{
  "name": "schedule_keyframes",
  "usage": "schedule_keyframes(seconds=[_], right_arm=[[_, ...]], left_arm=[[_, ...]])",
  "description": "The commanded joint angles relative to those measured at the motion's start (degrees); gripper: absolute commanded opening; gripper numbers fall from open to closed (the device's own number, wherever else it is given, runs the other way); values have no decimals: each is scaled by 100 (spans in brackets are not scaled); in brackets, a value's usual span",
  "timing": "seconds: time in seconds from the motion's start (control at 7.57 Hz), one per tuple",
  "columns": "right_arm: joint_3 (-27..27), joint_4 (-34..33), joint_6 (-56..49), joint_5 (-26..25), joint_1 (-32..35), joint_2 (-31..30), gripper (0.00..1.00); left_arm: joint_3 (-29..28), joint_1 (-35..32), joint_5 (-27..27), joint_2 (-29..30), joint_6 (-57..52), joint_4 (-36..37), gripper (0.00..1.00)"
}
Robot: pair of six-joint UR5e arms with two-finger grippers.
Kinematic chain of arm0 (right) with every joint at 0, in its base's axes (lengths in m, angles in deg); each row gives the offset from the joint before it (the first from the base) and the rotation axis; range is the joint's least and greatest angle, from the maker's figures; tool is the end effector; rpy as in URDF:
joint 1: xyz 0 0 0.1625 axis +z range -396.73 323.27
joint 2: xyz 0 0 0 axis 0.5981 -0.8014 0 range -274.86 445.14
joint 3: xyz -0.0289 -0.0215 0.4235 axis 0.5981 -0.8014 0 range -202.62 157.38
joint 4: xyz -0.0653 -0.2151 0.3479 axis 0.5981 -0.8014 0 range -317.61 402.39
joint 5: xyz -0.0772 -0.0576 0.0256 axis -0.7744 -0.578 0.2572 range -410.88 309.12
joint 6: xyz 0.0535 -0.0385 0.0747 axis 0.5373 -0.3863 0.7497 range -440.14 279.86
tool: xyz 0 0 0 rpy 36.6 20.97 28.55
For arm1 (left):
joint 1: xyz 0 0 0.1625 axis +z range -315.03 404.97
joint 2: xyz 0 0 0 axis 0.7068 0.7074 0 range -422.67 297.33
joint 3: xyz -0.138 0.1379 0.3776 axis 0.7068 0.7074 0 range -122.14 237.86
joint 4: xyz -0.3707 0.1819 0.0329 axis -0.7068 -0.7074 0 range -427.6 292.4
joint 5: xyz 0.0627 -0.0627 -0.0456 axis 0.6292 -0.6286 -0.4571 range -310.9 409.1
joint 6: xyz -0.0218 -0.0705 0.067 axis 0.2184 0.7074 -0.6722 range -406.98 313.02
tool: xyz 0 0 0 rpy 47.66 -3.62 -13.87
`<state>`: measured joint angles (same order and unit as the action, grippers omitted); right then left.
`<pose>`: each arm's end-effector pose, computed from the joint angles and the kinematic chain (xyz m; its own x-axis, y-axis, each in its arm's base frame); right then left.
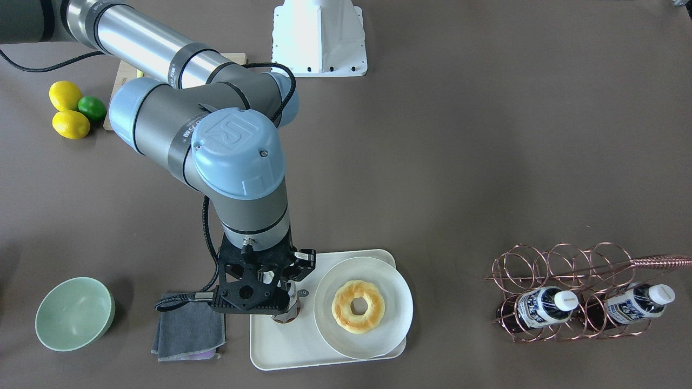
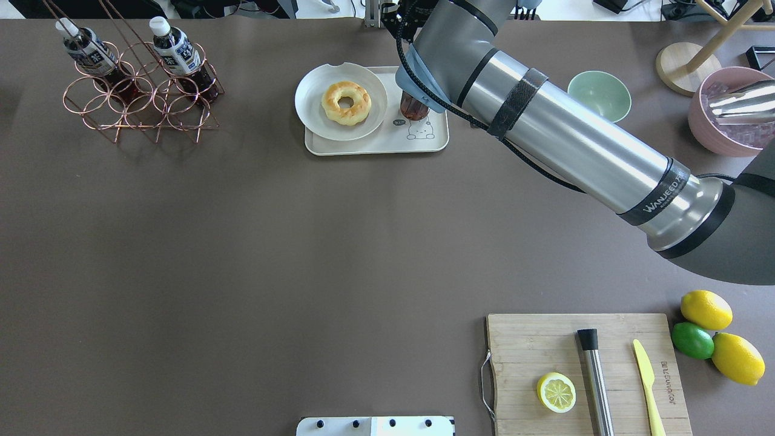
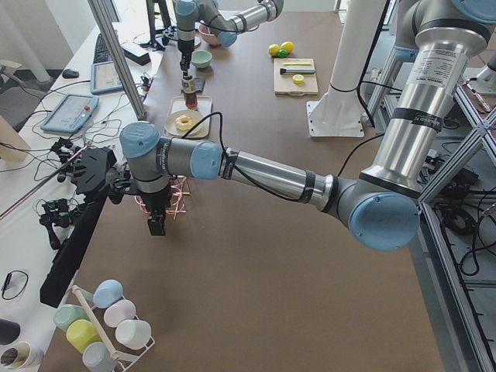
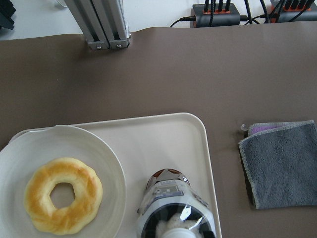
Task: Place tea on tray
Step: 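Lower the bottle onto the tray and open the right gripper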
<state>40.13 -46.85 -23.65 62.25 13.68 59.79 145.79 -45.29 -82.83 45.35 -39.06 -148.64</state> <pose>-0.4567 -0.7001 0.1166 0.7236 0.0783 0.6857 -0.1854 0.9791 0.0838 -0.0696 -0.6162 0.5204 0.7367 -0.0598 -0.6736 0.1072 0.9938 0.0289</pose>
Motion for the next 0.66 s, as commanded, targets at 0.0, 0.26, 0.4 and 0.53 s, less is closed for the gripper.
schedule_keyframes(seconds=[0.0,0.26,0.4,0.53], right_arm=[[35,29,-119,-10,108,-154,0],[35,30,-51,-1,109,-173,41],[52,30,-41,-10,100,-199,99],[61,21,-41,-1,117,-173,99]], left_arm=[[-4,0,0,8,8,0,98],[-4,0,0,26,8,0,98],[-4,0,0,52,8,0,98],[-13,0,0,61,8,9,98]])
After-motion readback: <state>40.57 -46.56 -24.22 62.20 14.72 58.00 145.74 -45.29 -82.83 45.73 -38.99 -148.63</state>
